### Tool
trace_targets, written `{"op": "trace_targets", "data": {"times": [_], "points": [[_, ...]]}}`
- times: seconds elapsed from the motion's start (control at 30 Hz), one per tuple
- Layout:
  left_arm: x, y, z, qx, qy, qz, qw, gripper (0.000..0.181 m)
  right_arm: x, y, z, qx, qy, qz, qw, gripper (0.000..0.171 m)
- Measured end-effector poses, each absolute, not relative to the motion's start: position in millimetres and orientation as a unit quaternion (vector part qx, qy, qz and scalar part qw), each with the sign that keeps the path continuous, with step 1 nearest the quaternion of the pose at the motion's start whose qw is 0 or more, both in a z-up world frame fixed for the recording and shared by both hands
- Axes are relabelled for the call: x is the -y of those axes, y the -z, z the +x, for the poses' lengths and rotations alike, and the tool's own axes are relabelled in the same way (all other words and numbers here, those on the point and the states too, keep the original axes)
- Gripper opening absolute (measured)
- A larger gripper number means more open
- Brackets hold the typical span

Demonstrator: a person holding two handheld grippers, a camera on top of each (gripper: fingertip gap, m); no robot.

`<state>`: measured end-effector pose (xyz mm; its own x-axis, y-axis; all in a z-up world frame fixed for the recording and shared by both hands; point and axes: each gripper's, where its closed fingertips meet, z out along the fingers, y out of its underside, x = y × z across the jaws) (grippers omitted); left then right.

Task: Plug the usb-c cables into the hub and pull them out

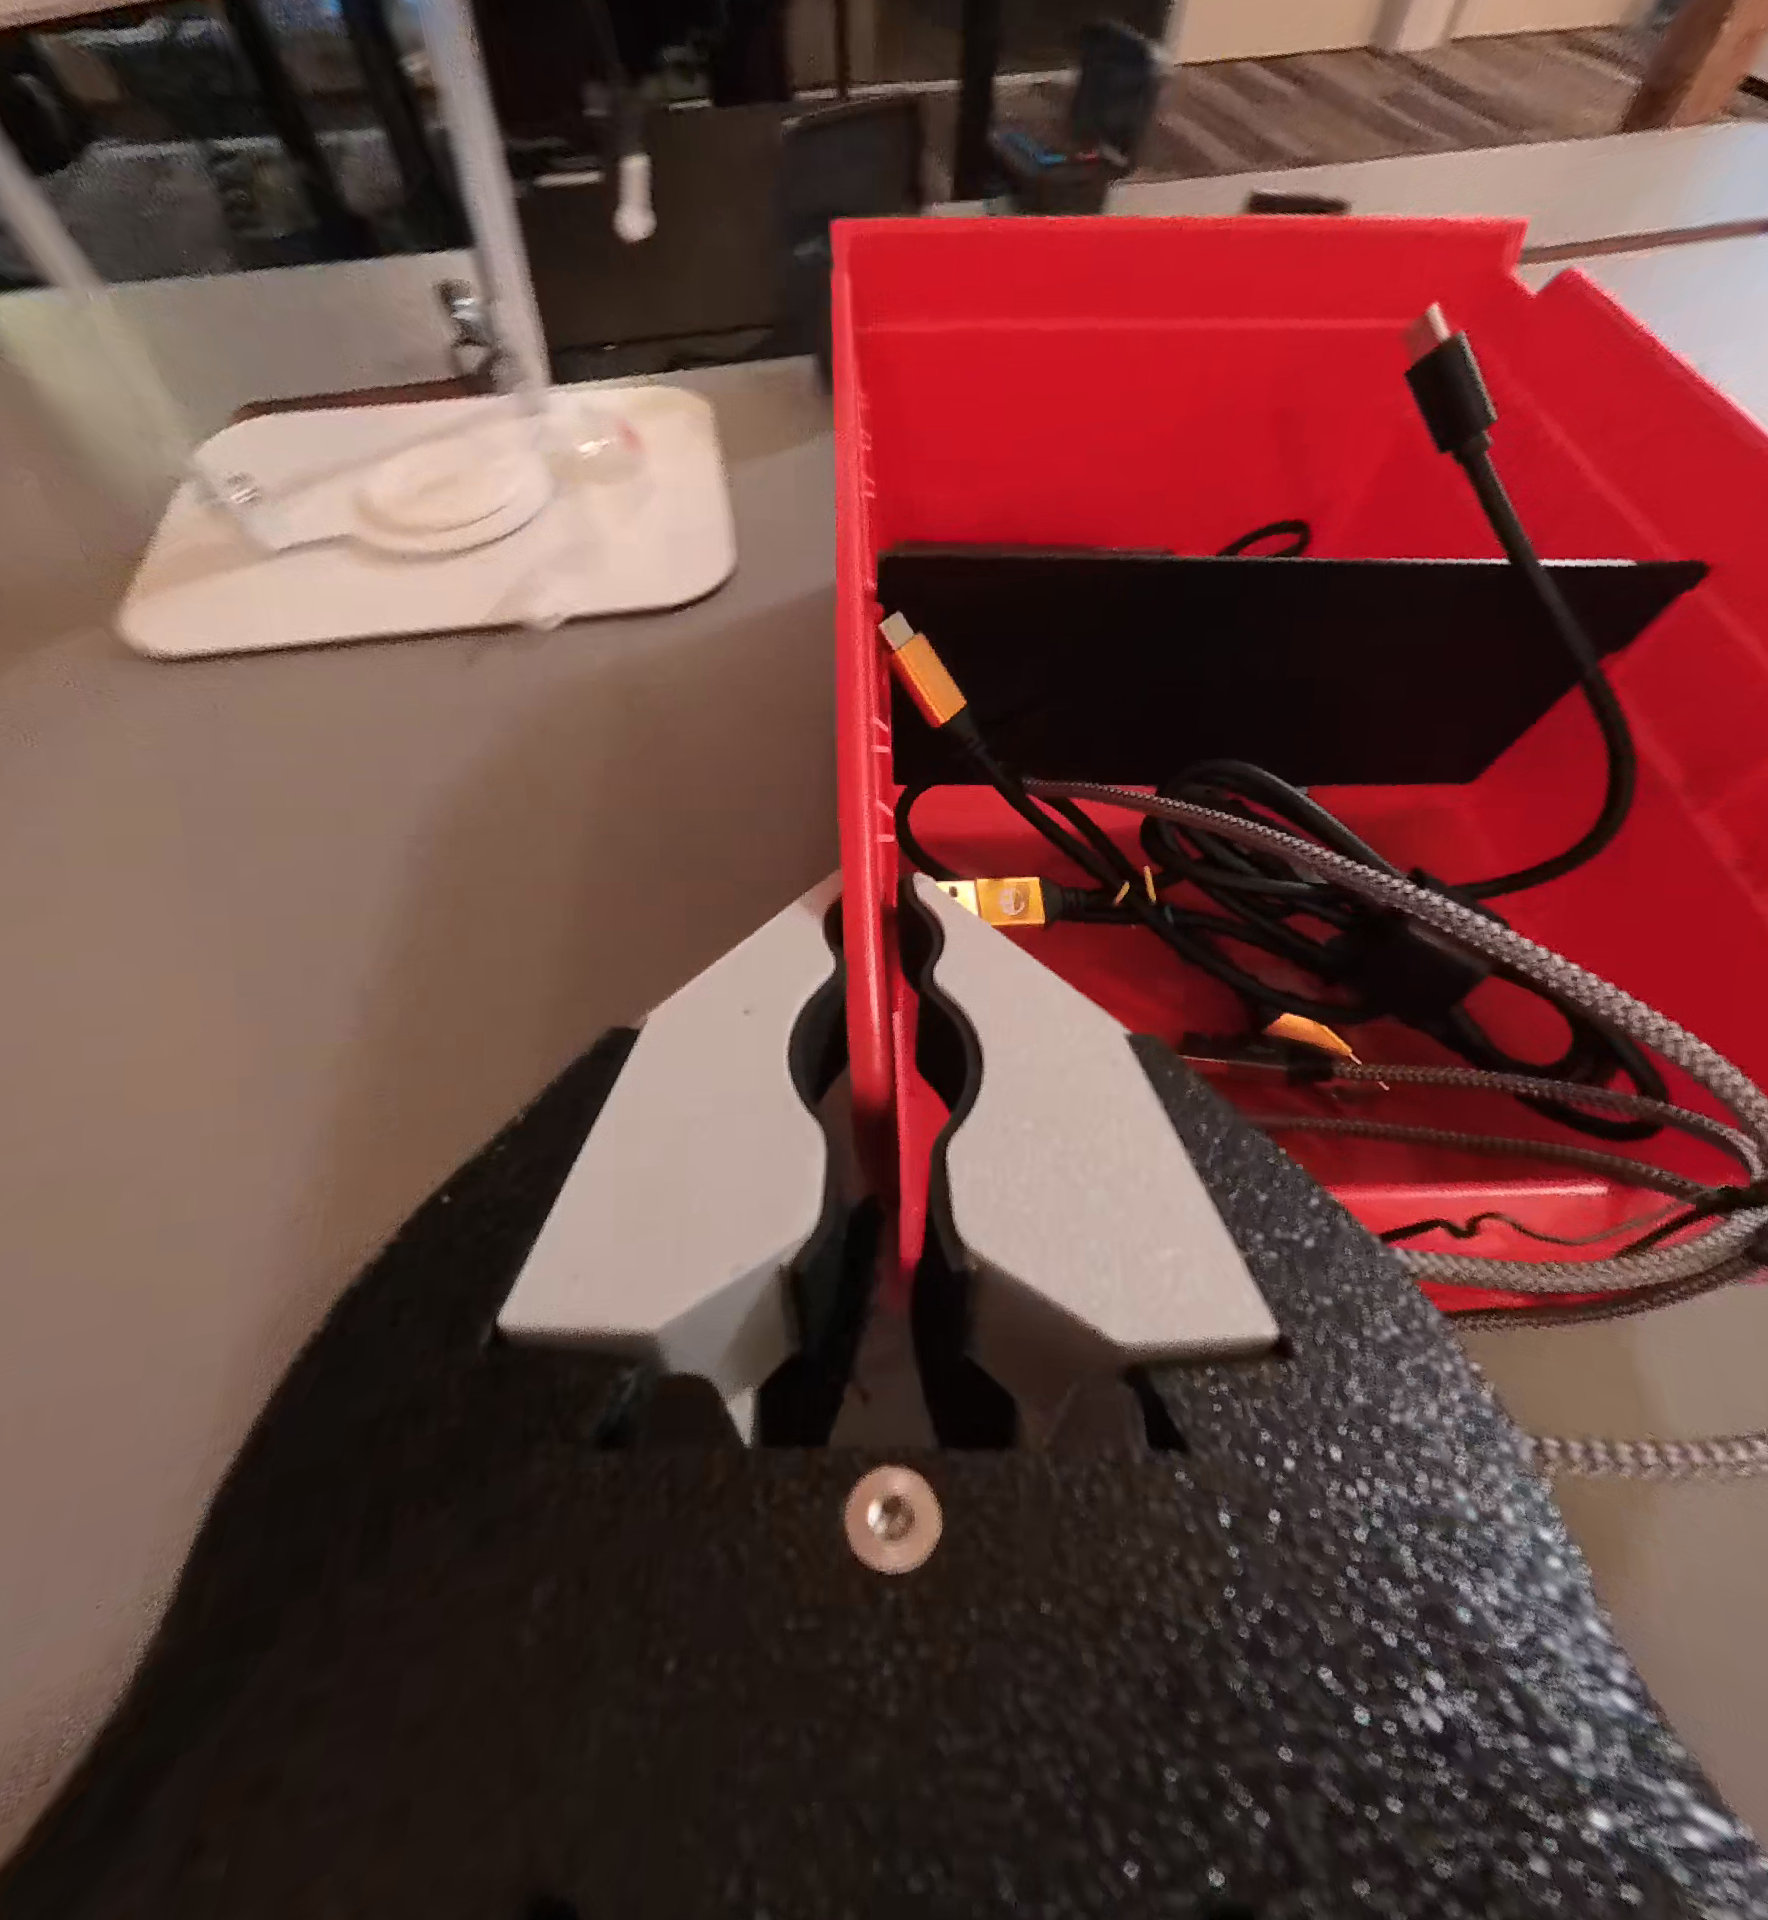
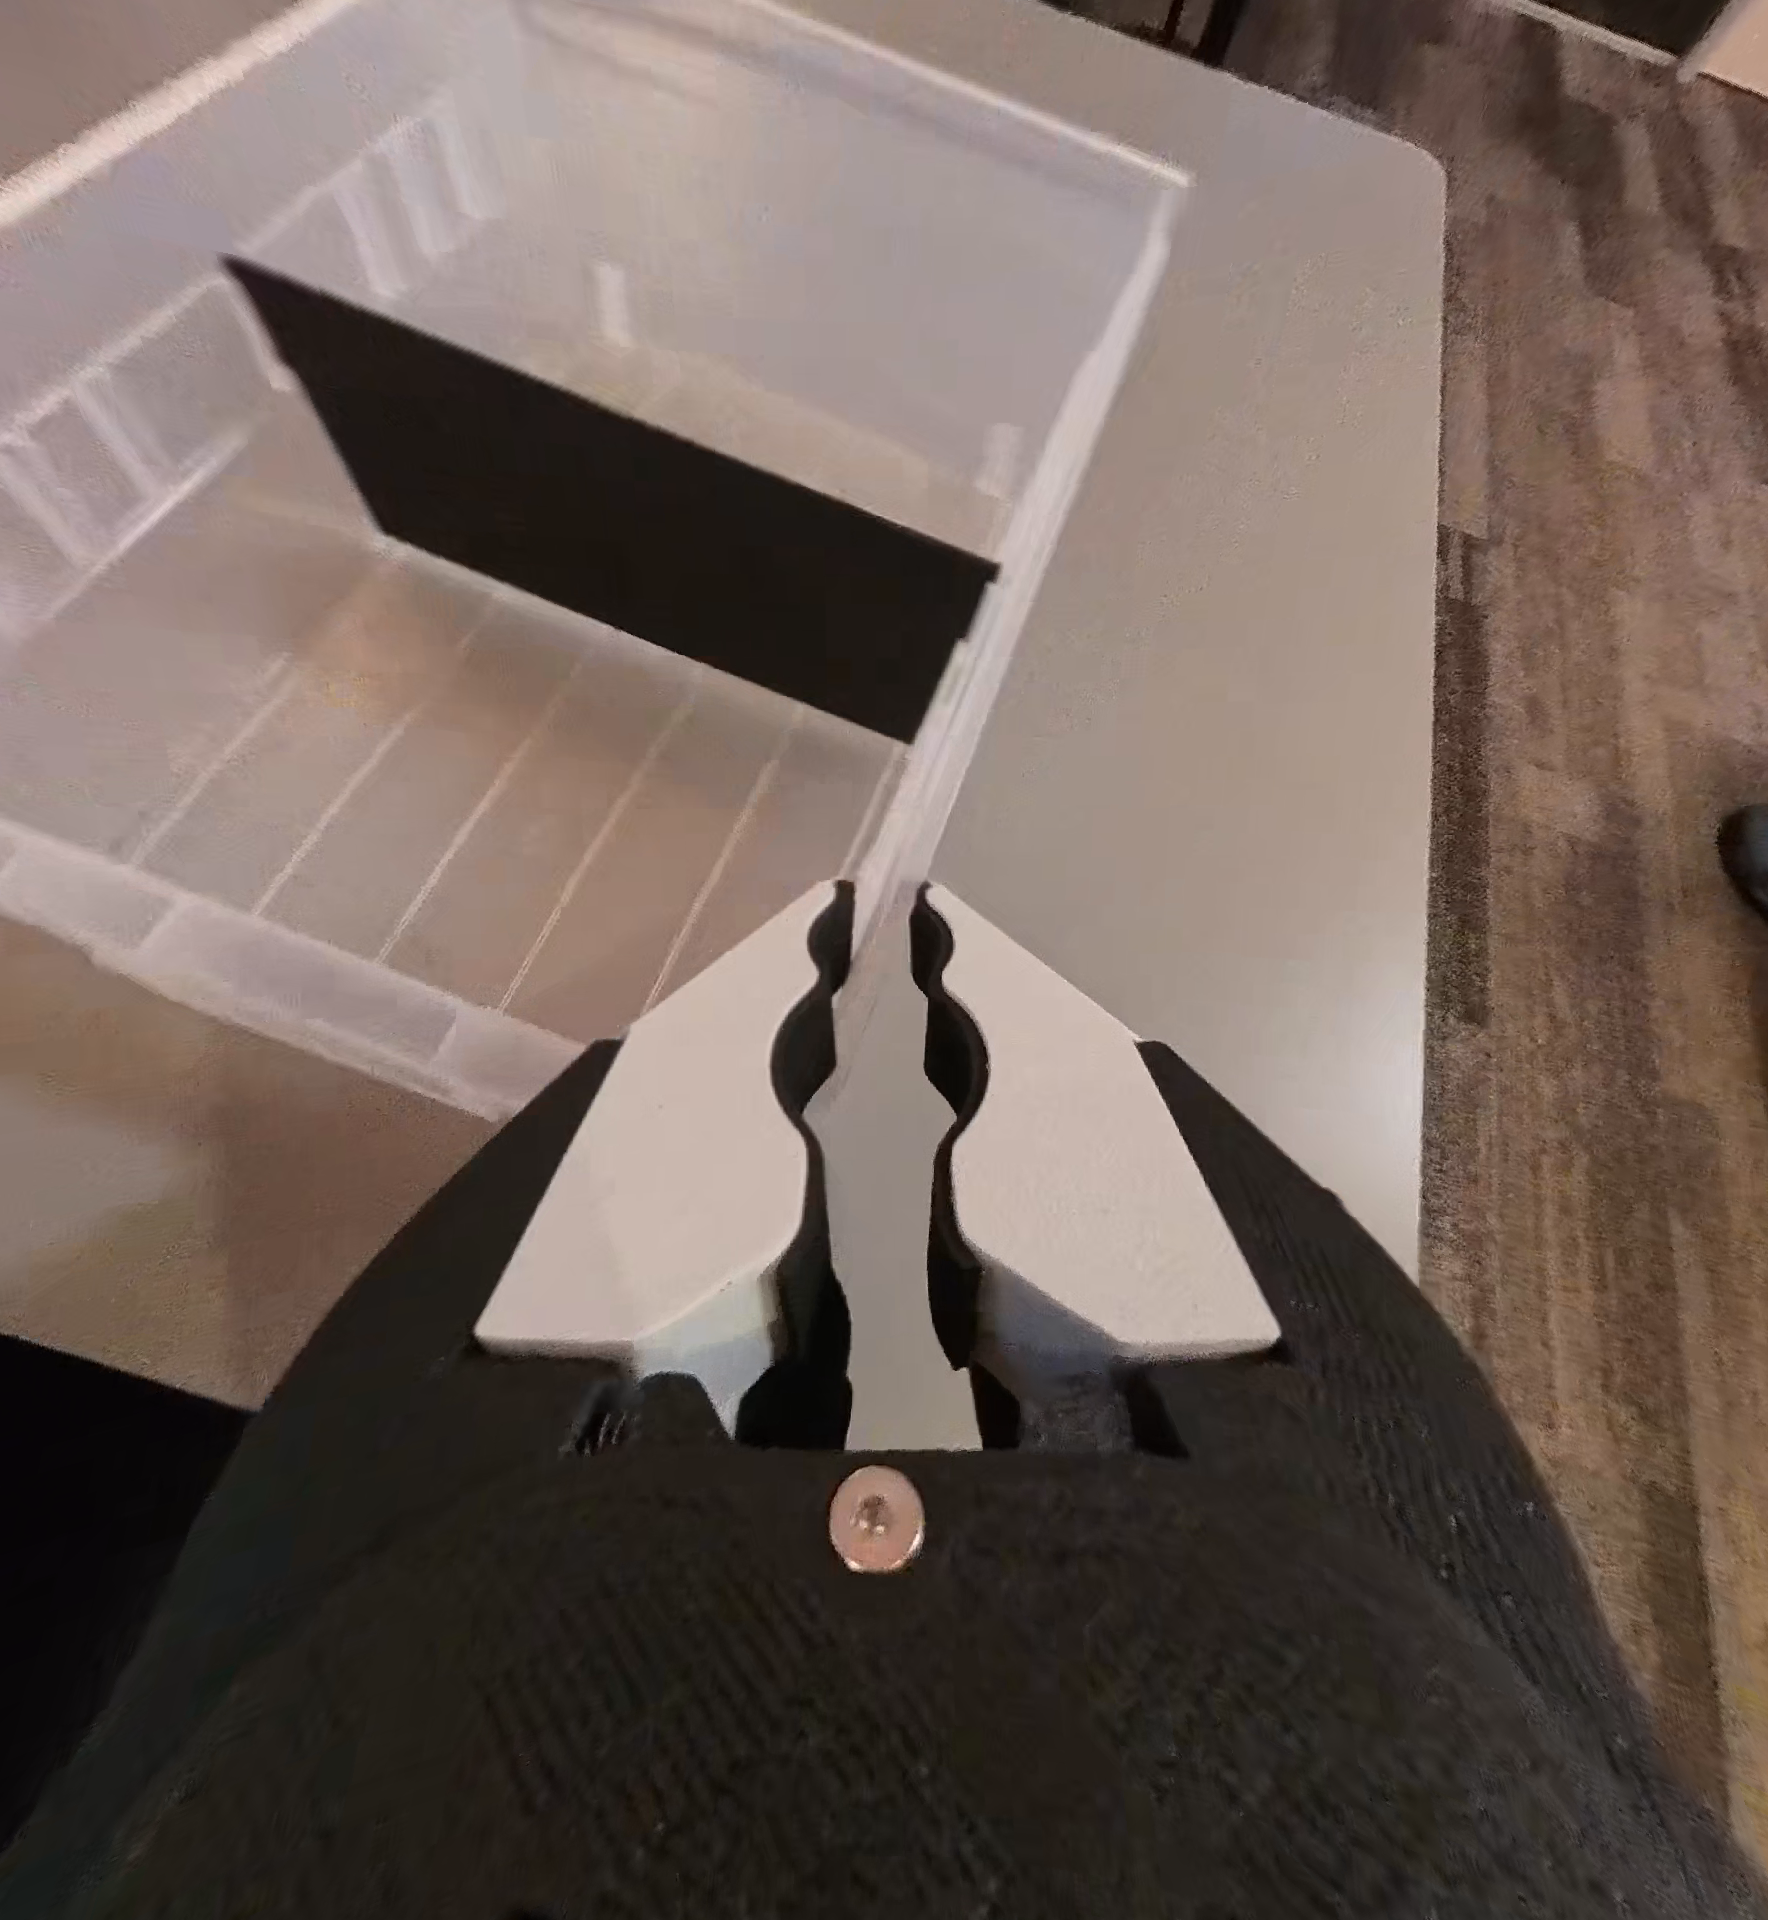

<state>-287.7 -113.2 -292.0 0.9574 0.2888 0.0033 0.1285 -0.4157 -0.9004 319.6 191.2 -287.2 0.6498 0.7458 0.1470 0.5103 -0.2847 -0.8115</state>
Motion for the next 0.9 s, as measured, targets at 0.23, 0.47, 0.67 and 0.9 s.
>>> {"op": "trace_targets", "data": {"times": [0.23,0.47,0.67,0.9], "points": [[192.8,291.3,-336.9,0.188,-0.137,-0.827,0.512,0.003,-205.5,286.9,317.8,0.363,-0.082,-0.811,0.451,0.008],[219.0,290.5,-354.5,0.2,-0.159,-0.816,0.519,0.003,-187.8,274.0,329.7,0.325,-0.059,-0.818,0.471,0.01],[235.9,246.3,-353.7,0.228,-0.166,-0.74,0.611,0.036,-122.9,122.5,267.0,0.309,-0.133,-0.652,0.679,0.026],[201.0,169.4,-323.3,0.127,-0.149,-0.731,0.654,0.05,-39.5,117.1,47.8,0.397,-0.377,-0.458,0.7,0.038]]}}
